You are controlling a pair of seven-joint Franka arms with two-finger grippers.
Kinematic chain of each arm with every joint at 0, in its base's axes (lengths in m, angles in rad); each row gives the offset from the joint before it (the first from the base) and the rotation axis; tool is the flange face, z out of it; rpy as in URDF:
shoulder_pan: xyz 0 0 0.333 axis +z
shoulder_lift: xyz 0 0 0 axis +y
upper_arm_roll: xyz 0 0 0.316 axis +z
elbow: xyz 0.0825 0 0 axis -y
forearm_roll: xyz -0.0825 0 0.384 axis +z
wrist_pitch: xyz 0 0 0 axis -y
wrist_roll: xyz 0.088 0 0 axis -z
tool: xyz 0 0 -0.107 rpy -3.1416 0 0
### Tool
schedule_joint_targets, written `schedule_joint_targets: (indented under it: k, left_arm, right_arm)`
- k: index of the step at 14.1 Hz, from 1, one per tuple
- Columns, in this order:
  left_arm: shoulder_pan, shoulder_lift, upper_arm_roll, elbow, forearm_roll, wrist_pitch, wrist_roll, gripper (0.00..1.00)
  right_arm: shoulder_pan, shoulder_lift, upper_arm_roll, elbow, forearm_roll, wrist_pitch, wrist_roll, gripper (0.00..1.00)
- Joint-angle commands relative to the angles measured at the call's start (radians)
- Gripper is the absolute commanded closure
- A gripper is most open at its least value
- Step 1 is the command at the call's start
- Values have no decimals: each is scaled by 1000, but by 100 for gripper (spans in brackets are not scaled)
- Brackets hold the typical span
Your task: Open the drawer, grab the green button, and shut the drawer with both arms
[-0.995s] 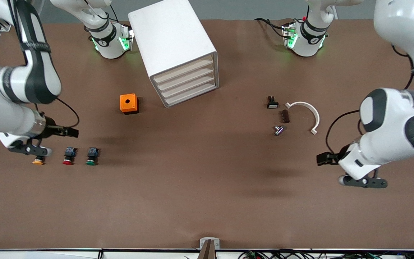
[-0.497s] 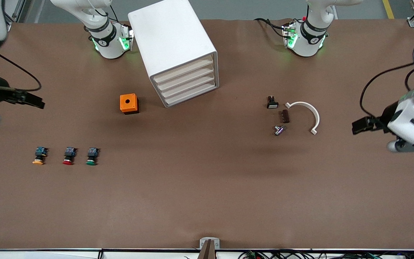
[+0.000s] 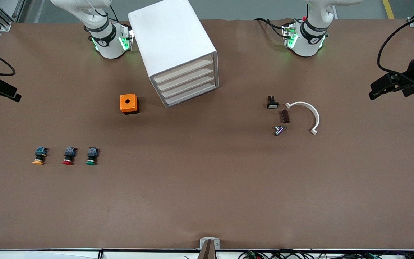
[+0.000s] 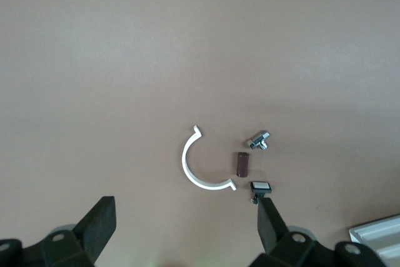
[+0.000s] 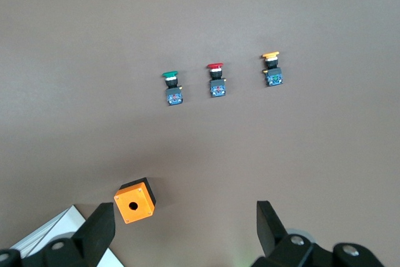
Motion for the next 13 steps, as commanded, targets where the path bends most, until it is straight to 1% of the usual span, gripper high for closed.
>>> schedule_joint_targets:
  k: [1, 3, 7, 10, 13]
  left_arm:
    - [33, -41, -19, -36, -31, -6, 20, 0]
    - [33, -59, -17, -38, -22, -6, 20, 0]
    - [32, -113, -16, -106, -1, 45, 20, 0]
    - [27, -97, -20, -107, 21, 101, 22, 0]
    - [26, -82, -19, -96, 24, 117, 22, 0]
  right_arm:
    - [-20, 21, 11, 51, 2, -13, -5, 0]
    - [-21, 21, 11, 54, 2, -16, -5, 0]
    - [-21, 22, 13, 54, 2, -15, -6, 0]
    - [-21, 22, 13, 54, 2, -15, -41, 0]
    - [-23, 22, 11, 54, 2, -15, -86, 0]
